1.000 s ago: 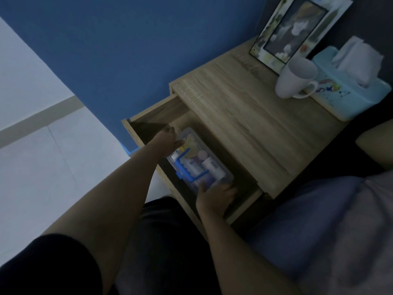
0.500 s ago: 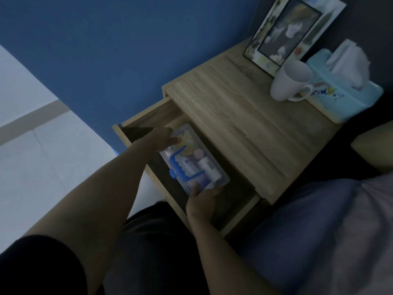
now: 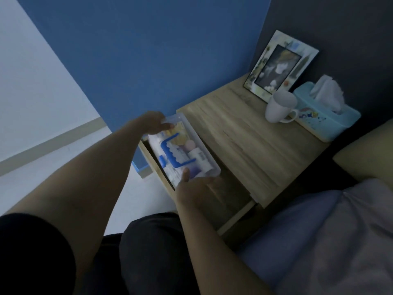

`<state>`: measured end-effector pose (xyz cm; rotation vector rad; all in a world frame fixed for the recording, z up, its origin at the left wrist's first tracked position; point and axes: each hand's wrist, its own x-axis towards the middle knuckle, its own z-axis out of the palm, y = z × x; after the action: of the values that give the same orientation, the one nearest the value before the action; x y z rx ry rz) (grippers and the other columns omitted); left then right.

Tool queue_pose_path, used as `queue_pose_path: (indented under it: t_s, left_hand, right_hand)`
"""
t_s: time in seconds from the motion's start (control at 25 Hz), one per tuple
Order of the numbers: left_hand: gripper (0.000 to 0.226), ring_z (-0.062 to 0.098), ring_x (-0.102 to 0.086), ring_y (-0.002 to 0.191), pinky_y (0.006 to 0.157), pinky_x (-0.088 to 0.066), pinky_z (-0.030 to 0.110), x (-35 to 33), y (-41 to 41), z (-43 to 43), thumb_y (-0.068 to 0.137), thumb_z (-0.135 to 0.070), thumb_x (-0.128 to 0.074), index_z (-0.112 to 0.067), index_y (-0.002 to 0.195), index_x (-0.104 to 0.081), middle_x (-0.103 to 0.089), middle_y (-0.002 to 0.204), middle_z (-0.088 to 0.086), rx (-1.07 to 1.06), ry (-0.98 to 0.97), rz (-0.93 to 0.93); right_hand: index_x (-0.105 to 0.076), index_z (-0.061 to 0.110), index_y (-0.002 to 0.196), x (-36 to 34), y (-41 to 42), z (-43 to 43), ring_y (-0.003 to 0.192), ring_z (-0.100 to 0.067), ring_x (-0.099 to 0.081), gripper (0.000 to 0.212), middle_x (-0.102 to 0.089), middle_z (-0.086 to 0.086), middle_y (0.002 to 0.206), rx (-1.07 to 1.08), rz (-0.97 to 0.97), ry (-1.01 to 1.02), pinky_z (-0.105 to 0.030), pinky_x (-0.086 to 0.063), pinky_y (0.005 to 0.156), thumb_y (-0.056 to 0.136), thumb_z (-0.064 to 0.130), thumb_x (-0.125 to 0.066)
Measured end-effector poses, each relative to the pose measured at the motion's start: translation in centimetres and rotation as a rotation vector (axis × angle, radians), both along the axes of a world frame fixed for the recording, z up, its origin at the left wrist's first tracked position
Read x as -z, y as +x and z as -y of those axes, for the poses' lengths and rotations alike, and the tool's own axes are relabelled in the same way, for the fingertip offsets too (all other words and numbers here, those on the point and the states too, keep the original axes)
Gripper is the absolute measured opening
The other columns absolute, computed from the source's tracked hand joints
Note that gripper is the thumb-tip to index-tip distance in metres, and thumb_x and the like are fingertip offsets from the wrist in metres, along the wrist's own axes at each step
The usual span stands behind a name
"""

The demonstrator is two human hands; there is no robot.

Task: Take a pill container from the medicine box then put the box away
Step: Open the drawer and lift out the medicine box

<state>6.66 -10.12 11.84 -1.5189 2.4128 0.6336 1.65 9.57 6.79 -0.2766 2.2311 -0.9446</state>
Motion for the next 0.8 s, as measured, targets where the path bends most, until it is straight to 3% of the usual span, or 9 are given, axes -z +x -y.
queue_pose_path:
  t_s: [0.2,0.32,0.44,0.52,0.6,0.72,0.8]
  left_hand:
    - [0.057,0.038,-0.056,0.108,0.088,-0.043,0.04,-5.6,-0.3,0.0,0.09,-0.049,-0.048,0.004,0.109,-0.06,-0.061,0.116,0.024,-0.156,-0.095,-0.187]
    - [0.052,0.041,-0.061,0.096,0.08,-0.05,0.043,-6.2,-1.6,-0.3,0.089,-0.044,-0.053,0.006,0.099,-0.061,-0.063,0.106,0.027,-0.294,-0.006,-0.41]
    - [0.029,0.03,-0.058,0.08,0.066,-0.048,0.036,-5.1,-3.6,-0.7,0.085,-0.027,-0.061,0.001,0.091,-0.063,-0.061,0.093,0.022,-0.403,0.137,-0.645]
    - [0.029,0.029,-0.061,0.086,0.079,-0.052,0.037,-3.5,-5.1,-0.8,0.08,-0.019,-0.065,0.001,0.101,-0.066,-0.065,0.098,0.018,-0.436,0.223,-0.747]
    - [0.033,0.03,-0.065,0.1,0.095,-0.051,0.045,-1.8,-6.5,-0.7,0.079,-0.017,-0.068,-0.004,0.108,-0.067,-0.069,0.108,0.017,-0.464,0.262,-0.817]
    - [0.032,0.03,-0.066,0.104,0.097,-0.049,0.05,0.5,-8.0,-0.1,0.079,-0.021,-0.07,-0.008,0.109,-0.069,-0.07,0.11,0.015,-0.47,0.311,-0.887]
    - [0.031,0.029,-0.067,0.102,0.095,-0.051,0.051,1.6,-8.7,0.3,0.081,-0.025,-0.07,-0.01,0.108,-0.069,-0.071,0.109,0.014,-0.468,0.329,-0.891]
  right_hand:
    - [-0.024,0.014,0.141,-4.9,-4.2,0.8,0.102,-0.019,-0.063,0.061,-0.057,-0.01,0.125,-0.054,-0.066,-0.303,-0.032,-0.054,0.084,0.092,0.04,-0.05]
    - [-0.04,0.014,0.131,-6.8,-10.3,2.8,0.099,-0.021,-0.063,0.047,-0.062,-0.007,0.119,-0.15,-0.103,-0.306,-0.028,-0.048,0.073,0.092,0.038,-0.051]
    - [-0.047,0.014,0.128,-7.2,-16.6,5.3,0.109,-0.03,-0.06,0.045,-0.061,-0.011,0.124,-0.212,-0.11,-0.292,-0.037,-0.05,0.088,0.089,0.036,-0.057]
    - [-0.045,0.013,0.132,-6.9,-19.9,6.6,0.113,-0.033,-0.058,0.049,-0.059,-0.014,0.127,-0.241,-0.131,-0.306,-0.046,-0.048,0.095,0.09,0.033,-0.058]
    - [-0.048,0.014,0.13,-6.0,-22.5,7.8,0.109,-0.033,-0.06,0.044,-0.062,-0.014,0.122,-0.272,-0.137,-0.337,-0.046,-0.05,0.092,0.091,0.033,-0.056]
    - [-0.048,0.015,0.131,-4.7,-25.1,9.1,0.104,-0.029,-0.062,0.044,-0.063,-0.011,0.119,-0.321,-0.124,-0.34,-0.036,-0.051,0.084,0.092,0.035,-0.054]
    - [-0.049,0.016,0.13,-3.5,-26.1,9.5,0.101,-0.026,-0.062,0.043,-0.064,-0.011,0.118,-0.345,-0.115,-0.346,-0.038,-0.051,0.086,0.092,0.034,-0.054]
